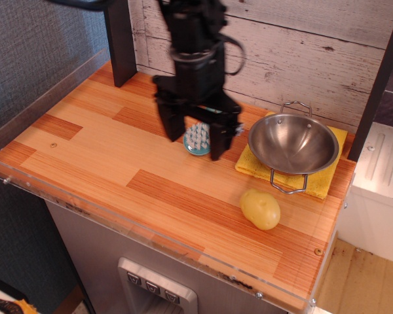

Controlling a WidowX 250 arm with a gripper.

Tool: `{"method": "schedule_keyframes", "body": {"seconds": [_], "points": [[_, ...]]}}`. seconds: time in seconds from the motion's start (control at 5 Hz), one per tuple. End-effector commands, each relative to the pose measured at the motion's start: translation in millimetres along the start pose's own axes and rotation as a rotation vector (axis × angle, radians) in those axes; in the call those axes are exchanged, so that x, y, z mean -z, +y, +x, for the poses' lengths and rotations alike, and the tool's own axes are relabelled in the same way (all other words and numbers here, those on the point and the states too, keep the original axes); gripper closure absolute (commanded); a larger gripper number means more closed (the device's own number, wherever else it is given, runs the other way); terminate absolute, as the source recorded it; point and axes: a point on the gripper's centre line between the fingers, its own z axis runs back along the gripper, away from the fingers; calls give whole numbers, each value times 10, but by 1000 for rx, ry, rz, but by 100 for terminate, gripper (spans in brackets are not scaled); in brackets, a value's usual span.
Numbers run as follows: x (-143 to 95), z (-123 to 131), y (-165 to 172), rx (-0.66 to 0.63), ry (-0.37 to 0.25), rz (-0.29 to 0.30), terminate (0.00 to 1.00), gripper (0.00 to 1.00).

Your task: Move the pot to the left side of the brush.

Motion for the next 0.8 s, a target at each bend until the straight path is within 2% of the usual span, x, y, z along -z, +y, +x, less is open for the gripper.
{"method": "schedule_keyframes", "body": {"seconds": [0.0, 0.2, 0.6], "points": [[-141, 538, -27, -28, -63, 28, 0, 0], [-44, 651, -35, -39, -50, 35, 0, 0], [163, 721, -158, -39, -20, 20, 0, 0]]}}
